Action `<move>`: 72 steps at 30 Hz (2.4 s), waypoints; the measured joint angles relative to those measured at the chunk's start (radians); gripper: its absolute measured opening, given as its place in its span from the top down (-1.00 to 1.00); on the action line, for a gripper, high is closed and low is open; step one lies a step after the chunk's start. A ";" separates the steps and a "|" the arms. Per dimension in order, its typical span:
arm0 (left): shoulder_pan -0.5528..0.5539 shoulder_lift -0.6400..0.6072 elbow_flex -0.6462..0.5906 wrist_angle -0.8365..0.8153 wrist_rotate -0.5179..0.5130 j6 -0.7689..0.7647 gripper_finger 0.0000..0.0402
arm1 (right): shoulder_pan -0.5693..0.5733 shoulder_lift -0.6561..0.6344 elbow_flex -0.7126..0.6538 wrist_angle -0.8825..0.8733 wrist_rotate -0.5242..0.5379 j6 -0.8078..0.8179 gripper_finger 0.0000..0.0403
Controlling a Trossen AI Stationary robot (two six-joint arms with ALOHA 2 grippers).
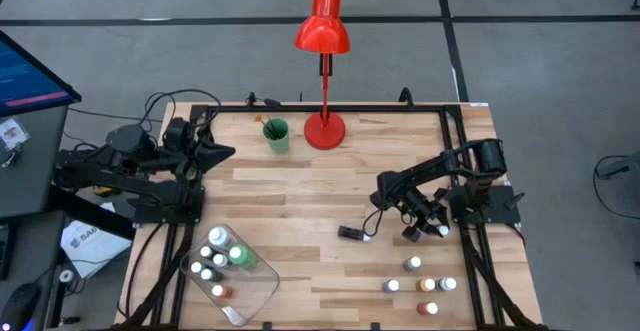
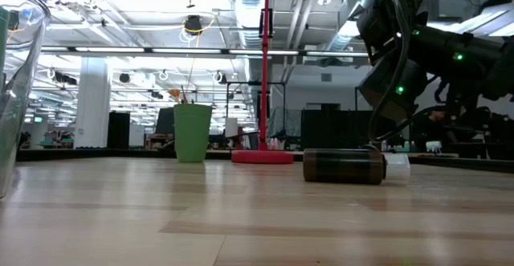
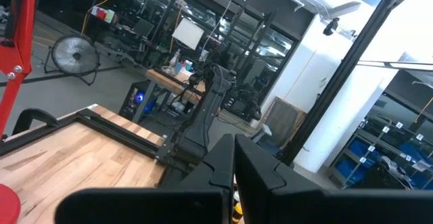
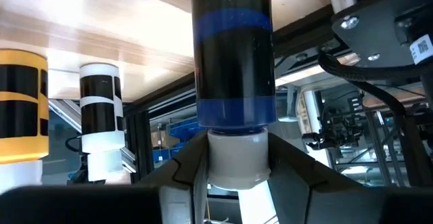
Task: Pick & Place Paint Supplies
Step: Adjust the blue coloring bottle to the center of the table
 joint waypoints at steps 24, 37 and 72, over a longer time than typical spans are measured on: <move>0.000 0.000 0.000 0.000 0.001 0.000 0.99 | 0.012 -0.082 0.173 0.124 0.334 0.082 -0.21; 0.000 0.000 0.000 0.001 0.001 -0.006 0.99 | 0.202 -0.513 0.182 0.231 0.555 0.572 -0.21; 0.000 -0.002 0.000 0.008 0.001 -0.008 0.99 | 0.430 -0.577 -0.067 0.336 0.511 0.815 -0.29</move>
